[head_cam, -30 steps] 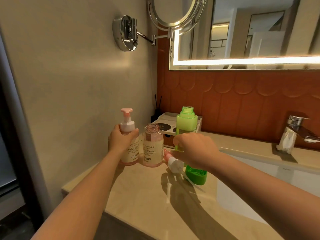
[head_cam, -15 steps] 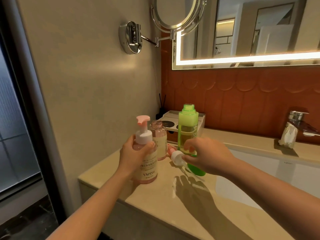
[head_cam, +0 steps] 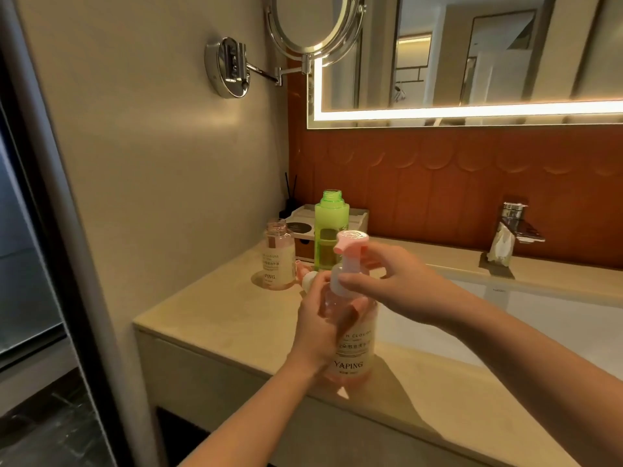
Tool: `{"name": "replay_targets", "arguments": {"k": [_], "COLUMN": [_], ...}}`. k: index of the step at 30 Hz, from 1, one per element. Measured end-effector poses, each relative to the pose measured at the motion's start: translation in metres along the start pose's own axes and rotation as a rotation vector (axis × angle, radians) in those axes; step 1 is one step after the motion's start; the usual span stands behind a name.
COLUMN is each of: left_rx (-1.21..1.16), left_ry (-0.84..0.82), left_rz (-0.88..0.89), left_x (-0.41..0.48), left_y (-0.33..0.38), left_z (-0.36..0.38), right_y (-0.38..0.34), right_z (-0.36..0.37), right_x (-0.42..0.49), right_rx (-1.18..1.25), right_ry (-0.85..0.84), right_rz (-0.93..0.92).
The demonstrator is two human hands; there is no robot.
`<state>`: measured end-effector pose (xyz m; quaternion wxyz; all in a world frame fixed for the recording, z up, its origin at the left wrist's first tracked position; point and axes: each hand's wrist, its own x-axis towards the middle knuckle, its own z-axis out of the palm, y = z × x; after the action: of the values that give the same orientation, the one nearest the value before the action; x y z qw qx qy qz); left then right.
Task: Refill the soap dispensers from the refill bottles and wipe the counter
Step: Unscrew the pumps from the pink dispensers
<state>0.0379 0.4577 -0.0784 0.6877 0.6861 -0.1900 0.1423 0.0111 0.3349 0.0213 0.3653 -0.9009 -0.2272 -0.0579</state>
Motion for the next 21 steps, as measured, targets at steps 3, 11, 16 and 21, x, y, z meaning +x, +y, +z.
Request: {"name": "replay_targets", "arguments": {"k": [3, 11, 16, 21], "left_rx": [-0.007, 0.054, 0.022, -0.052], "left_ry": [-0.022, -0.106, -0.162, -0.215], "left_rz": [0.007, -0.051, -0.103, -0.127], "left_x": [-0.003, -0.017, -0.013, -0.012], "left_y": [0.003, -0.006, -0.012, -0.018], "left_z": [0.017, 0.032, 0.029, 0.027], "right_y": [0.003, 0.019, 0.026, 0.037], "right_z": [-0.001, 0.0, 0.002, 0.0], "right_x": [-0.003, -0.002, -0.004, 0.001], "right_rx": [0.176, 0.347, 0.343, 0.378], "right_ry": [-0.02, 0.034, 0.031, -0.006], "right_rz": [0.079, 0.139, 0.086, 0.004]}}
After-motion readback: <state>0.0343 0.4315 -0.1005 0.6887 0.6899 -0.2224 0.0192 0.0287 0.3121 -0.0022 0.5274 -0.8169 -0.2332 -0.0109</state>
